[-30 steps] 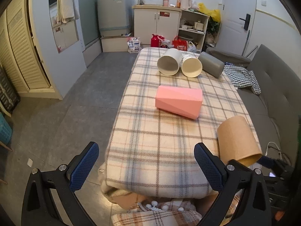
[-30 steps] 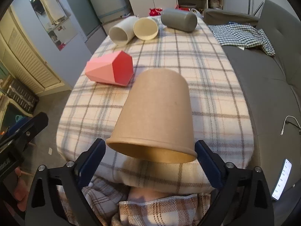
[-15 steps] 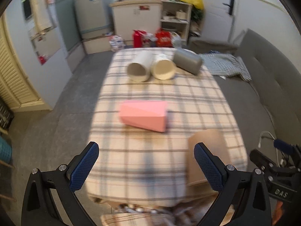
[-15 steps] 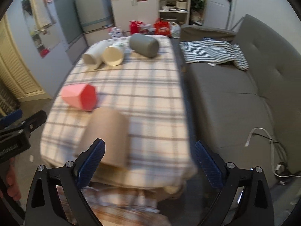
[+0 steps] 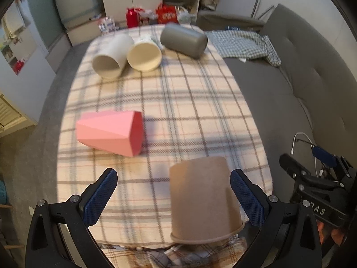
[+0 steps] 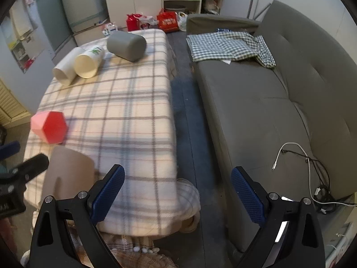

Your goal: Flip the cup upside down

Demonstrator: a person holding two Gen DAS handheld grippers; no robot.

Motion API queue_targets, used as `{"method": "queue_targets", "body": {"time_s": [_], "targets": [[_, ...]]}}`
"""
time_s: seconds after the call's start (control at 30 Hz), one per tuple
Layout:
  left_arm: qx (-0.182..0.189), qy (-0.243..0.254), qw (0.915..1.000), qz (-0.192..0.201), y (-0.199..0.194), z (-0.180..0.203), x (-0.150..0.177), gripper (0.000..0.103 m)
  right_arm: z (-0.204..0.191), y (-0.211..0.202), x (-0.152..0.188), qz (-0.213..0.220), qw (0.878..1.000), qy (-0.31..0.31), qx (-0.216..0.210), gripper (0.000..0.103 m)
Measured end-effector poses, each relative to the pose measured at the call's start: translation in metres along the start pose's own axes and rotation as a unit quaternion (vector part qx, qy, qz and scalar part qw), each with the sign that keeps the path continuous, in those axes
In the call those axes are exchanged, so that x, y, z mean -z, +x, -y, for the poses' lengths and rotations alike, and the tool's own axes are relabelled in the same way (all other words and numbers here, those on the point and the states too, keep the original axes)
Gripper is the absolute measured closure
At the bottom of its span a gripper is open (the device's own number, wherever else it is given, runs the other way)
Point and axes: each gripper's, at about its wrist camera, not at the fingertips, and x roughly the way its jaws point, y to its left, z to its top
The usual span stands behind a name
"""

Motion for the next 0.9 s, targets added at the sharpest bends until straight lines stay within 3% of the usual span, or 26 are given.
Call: {"method": "queue_targets", "body": {"time_s": [0.3,0.57,0.67,0.9], "targets": [[0.017,0.018,0.9978,-0.062,0.028,0.014,-0.012,0.000,0.014,0.026,-0.008,-0.013,0.999,0.034,-0.004,0.006],[0.050,-0.015,0.9900,-0.131,0.058,0.009,-0.008,0.004,0.016,0.038,-0.005,-0.026,0.999,0.037,-0.003,0.006],[0.067,-0.016,0.9878,-0.139,0.059,0.010,-0.010,0.021,0.012,0.037,-0.005,-0.026,0.999,0.030,-0.007,0.006],[0.069,-0.020,0.9904,-0.118,0.040,0.004,-0.015,0.021,0.000,0.023,-0.005,-0.012,1.000,0.019,-0.014,0.006]]}}
